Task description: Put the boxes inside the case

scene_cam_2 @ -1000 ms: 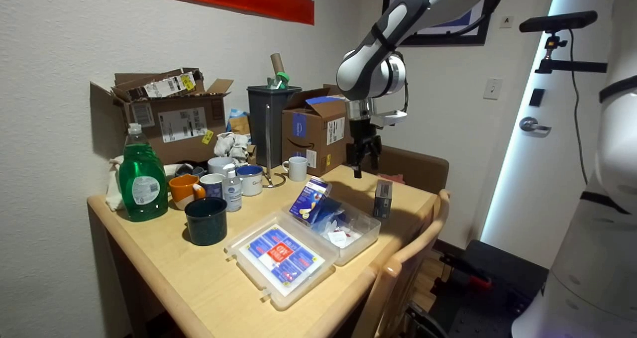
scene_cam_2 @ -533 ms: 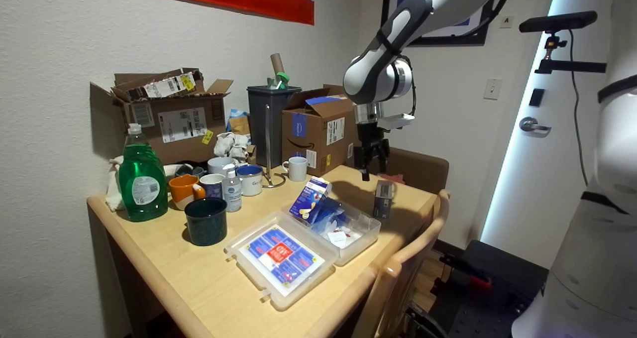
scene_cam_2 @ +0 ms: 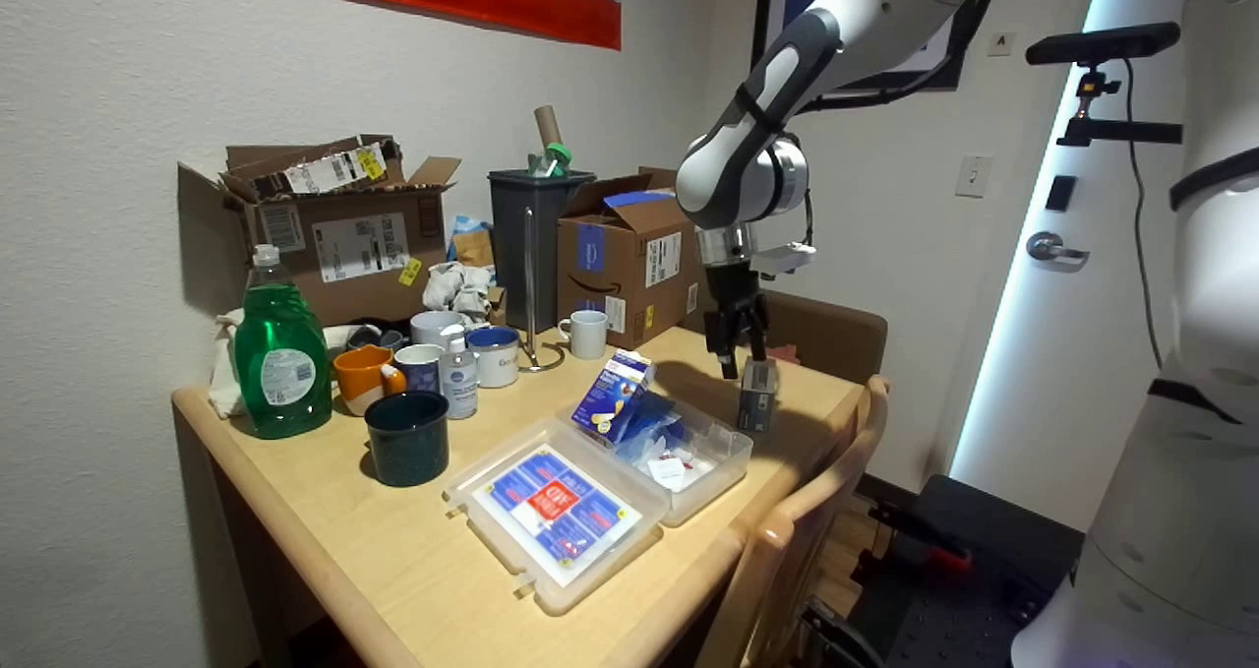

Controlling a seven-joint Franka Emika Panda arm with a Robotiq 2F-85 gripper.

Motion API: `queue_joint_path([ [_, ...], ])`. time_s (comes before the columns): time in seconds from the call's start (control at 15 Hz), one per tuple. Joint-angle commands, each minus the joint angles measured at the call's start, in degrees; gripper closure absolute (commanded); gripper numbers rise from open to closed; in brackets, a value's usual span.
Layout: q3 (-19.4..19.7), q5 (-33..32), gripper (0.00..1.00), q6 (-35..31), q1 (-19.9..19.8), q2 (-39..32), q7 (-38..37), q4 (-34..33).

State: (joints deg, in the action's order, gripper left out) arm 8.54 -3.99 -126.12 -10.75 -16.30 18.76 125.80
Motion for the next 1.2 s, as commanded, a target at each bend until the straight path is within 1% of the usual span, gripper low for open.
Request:
queue_joint_path([
  [0.0,-0.6,-2.02,0.0,-0.34,-0.86,-1.69,4.46,-0.61],
  [0.47,-0.57,-4.32,0.0,-2.24,-1.26,-2.17,8.2,0.1],
  [0.8,-0.32,-6.48,0.0,-3.43,-1.1,-0.8,7.62,0.88],
  [1.13,-0.37,-6.46,0.0,-4.28,-1.62,-0.74,8.16,0.97],
])
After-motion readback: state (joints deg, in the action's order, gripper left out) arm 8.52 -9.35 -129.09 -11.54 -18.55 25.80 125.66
